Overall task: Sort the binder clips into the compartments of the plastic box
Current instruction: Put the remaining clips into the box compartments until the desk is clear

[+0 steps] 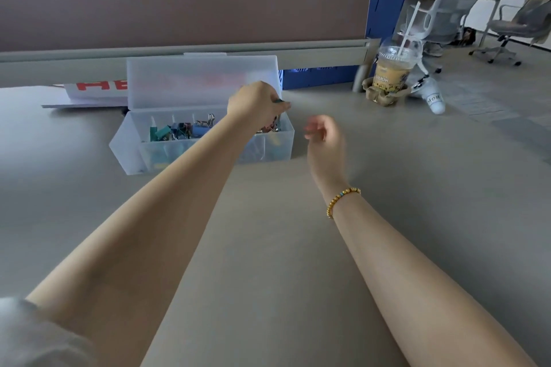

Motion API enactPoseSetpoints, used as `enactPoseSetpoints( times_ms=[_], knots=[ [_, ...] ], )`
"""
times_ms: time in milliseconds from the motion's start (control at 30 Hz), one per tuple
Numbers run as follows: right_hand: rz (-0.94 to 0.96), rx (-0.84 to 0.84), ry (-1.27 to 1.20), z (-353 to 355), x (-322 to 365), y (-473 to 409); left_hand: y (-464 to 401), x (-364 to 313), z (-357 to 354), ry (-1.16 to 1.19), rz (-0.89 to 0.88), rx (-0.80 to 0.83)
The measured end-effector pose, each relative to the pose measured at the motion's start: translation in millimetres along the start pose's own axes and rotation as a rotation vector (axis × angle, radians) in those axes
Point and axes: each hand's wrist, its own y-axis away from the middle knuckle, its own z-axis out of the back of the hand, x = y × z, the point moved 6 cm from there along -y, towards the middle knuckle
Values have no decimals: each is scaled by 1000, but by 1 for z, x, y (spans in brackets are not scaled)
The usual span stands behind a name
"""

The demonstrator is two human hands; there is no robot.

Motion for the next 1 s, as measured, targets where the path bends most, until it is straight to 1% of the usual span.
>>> enactPoseSetpoints(
  times_ms=[67,100,167,233,300,367,433,500,533,667,767,833,900,967,1000],
  knots=[
    [19,12,18,-4,2,-2,-3,3,-4,-37,-9,25],
    [23,17,28,-5,4,-4,-3,6,-1,-21,-20,7],
    [39,38,45,-9,10,-6,-1,19,12,65,-46,-55],
    [144,119,102,-19,24,-9,7,36,23,143,-48,-65],
    [270,286,319,-39,35,-12,19,53,27,172,-37,-23],
    [333,445,603,-59,37,-10,30,62,27,147,-44,22],
    [366,485,759,-67,41,-8,35,64,25,72,-73,61],
    [363,473,810,-69,46,-8,35,66,26,72,-69,71],
    [332,485,825,-69,47,-10,35,66,26,92,-65,69],
    [90,597,819,-71,43,-18,33,72,25,162,-31,58],
    [30,601,861,-78,44,-23,34,75,24,183,-20,62],
    [-9,578,809,-80,48,-23,34,78,28,201,-12,53],
    [-68,522,612,-76,49,-25,33,81,32,208,-11,36],
    [-143,384,372,-64,47,-31,31,82,34,190,-22,25],
    [-161,293,319,-55,44,-35,31,81,34,169,-30,29]
  ],
)
